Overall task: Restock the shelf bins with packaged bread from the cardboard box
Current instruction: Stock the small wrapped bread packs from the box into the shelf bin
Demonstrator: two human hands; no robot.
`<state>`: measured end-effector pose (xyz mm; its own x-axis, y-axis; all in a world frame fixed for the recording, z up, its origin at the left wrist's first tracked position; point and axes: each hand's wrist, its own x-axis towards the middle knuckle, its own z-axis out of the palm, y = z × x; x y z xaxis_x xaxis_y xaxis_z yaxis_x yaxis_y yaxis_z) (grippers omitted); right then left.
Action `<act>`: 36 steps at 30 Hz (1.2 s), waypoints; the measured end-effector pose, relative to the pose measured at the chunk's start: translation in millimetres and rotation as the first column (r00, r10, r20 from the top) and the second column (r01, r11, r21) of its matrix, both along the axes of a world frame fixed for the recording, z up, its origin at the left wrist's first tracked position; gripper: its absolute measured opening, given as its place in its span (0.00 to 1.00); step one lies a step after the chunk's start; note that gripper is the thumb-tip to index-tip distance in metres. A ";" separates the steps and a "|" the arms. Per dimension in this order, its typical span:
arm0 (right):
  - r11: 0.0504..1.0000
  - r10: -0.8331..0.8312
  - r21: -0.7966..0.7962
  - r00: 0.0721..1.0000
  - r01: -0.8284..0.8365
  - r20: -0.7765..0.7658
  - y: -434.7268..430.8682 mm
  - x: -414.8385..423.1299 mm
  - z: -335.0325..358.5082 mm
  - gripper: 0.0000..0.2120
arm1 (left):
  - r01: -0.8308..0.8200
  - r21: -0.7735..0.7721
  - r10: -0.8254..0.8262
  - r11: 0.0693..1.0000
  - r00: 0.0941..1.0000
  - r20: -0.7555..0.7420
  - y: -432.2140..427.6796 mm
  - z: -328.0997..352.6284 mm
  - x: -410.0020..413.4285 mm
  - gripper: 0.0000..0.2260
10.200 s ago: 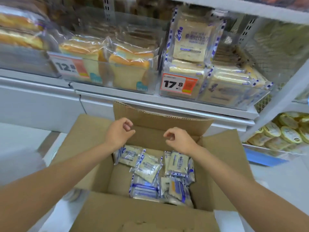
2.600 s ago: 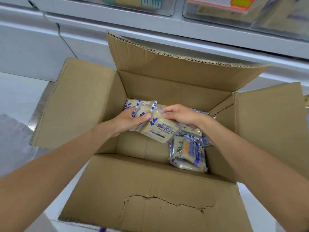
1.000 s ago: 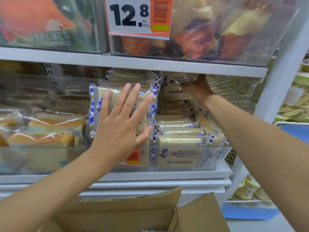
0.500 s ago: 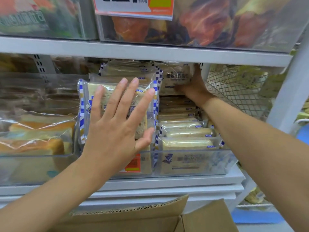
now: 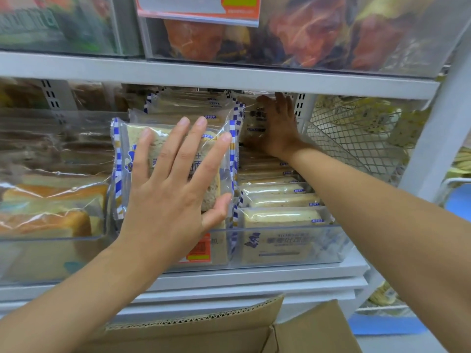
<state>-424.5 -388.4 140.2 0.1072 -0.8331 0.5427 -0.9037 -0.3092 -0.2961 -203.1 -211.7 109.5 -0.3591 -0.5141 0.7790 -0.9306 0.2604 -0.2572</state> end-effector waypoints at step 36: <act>0.906 0.206 0.234 0.850 -0.353 0.484 147.0 28.9 22.9 0.37 | 0.059 0.153 -0.008 0.987 0.948 -0.317 30.0 5.7 24.5 0.44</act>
